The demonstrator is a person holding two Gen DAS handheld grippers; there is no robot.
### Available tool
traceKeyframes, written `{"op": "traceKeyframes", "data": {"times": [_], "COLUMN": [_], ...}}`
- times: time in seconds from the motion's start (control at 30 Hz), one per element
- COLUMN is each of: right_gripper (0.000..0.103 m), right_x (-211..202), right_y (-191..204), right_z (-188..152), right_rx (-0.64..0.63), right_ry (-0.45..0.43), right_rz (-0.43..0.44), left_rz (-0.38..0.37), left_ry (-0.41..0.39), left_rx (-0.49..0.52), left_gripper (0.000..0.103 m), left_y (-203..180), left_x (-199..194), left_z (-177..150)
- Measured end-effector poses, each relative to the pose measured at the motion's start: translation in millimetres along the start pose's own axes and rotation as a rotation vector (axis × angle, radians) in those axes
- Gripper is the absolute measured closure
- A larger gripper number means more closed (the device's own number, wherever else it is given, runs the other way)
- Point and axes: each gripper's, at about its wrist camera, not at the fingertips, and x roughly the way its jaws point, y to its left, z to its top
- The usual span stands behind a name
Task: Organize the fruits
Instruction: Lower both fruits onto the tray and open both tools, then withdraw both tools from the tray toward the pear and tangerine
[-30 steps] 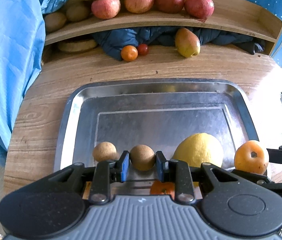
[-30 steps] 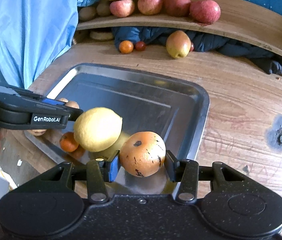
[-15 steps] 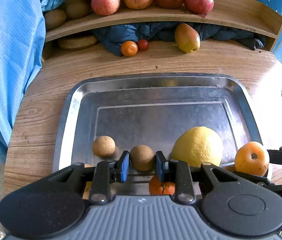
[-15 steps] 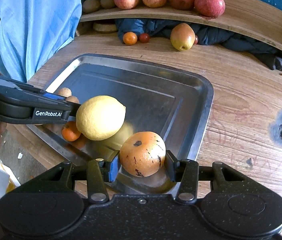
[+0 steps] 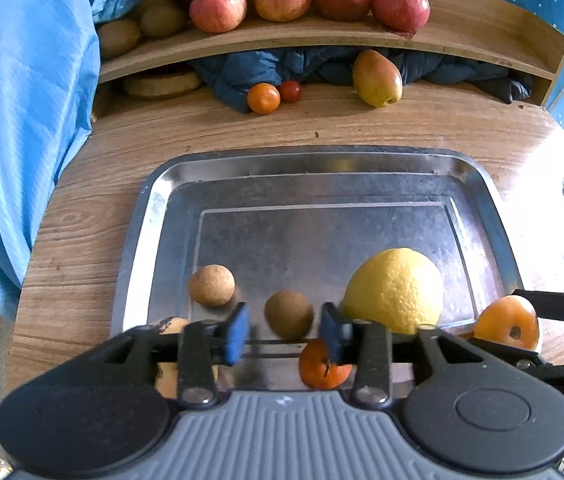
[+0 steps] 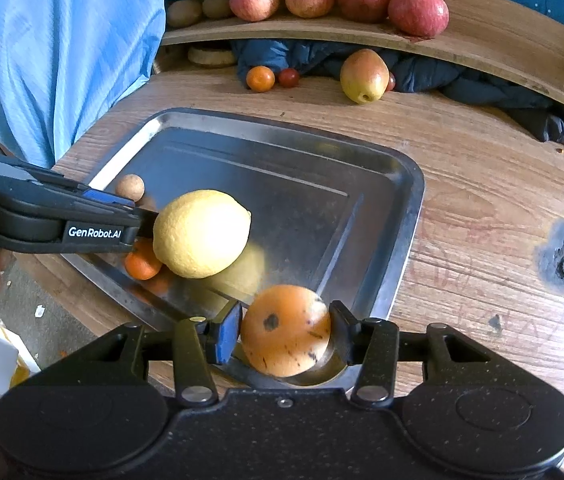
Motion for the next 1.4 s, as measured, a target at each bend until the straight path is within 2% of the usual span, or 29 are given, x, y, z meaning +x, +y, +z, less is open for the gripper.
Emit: {"op": "traceKeyframes", "data": {"times": [0.1, 0.2, 0.37, 0.63, 0.73, 0.87, 0.97, 1.2, 1.4], "right_gripper": [0.046, 0.040, 0.022, 0.006, 0.001, 0.001, 0.001, 0.001, 0.001], "right_x": [-4, -9, -18, -25, -26, -22, -20, -19, -19], "right_y": [1, 3, 6, 8, 10, 14, 14, 13, 7], "right_z": [1, 1, 0, -1, 0, 0, 0, 0, 5], "right_rx": [-0.007, -0.013, -0.025, -0.031, -0.041, -0.060, -0.060, -0.048, -0.023], "right_ry": [-0.012, -0.025, -0.043, -0.035, -0.022, 0.023, 0.046, 0.083, 0.084], "right_rz": [0.001, 0.005, 0.011, -0.005, -0.005, -0.013, -0.020, -0.035, -0.045], "left_rz": [0.000, -0.002, -0.051, -0.091, -0.109, -0.117, -0.097, 0.046, 0.105], "left_ry": [-0.010, -0.026, -0.058, -0.082, -0.053, -0.005, 0.036, 0.167, 0.203], "left_rx": [-0.006, -0.015, -0.028, -0.042, -0.043, -0.048, -0.050, -0.036, -0.030], "left_gripper": [0.051, 0.040, 0.019, 0.008, 0.006, 0.003, 0.002, 0.002, 0.002], "left_y": [2, 4, 11, 21, 28, 38, 45, 58, 71], "left_x": [-3, -9, -23, -41, -47, -53, -50, -31, -27], "left_z": [-2, -3, -8, -19, -26, -39, -46, -58, -56]}}
